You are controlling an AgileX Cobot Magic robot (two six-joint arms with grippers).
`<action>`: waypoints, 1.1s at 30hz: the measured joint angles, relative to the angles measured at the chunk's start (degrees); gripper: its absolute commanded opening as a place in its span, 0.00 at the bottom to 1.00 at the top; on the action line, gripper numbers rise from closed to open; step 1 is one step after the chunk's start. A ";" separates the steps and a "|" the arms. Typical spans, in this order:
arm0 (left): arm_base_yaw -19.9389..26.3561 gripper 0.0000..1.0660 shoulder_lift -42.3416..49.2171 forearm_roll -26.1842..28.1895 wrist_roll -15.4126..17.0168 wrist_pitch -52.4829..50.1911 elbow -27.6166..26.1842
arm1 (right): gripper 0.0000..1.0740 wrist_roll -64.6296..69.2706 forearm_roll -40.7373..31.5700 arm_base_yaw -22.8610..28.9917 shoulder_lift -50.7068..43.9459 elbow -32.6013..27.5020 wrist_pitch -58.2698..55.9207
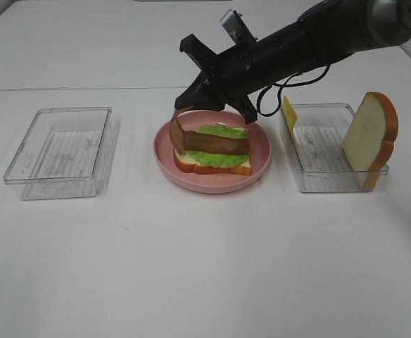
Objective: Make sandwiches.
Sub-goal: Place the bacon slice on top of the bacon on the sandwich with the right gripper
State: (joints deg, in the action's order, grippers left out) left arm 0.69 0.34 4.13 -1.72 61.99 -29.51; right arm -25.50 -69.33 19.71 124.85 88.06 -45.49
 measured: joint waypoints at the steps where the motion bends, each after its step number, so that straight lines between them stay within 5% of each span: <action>1: 0.00 0.94 0.00 0.00 0.00 0.00 0.00 | 0.00 -0.46 0.00 0.40 0.17 0.00 0.06; 19: 0.00 0.94 0.00 0.00 0.00 0.00 0.00 | 0.00 -0.74 10.37 -0.11 2.01 0.00 3.04; 33: 0.00 0.94 0.00 0.00 0.00 0.00 0.00 | 0.00 5.73 29.16 -0.74 0.06 0.00 5.39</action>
State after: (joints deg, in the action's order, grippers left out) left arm 0.69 0.34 4.13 -1.72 61.99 -29.51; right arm -19.77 -40.16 18.96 124.90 88.06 -40.11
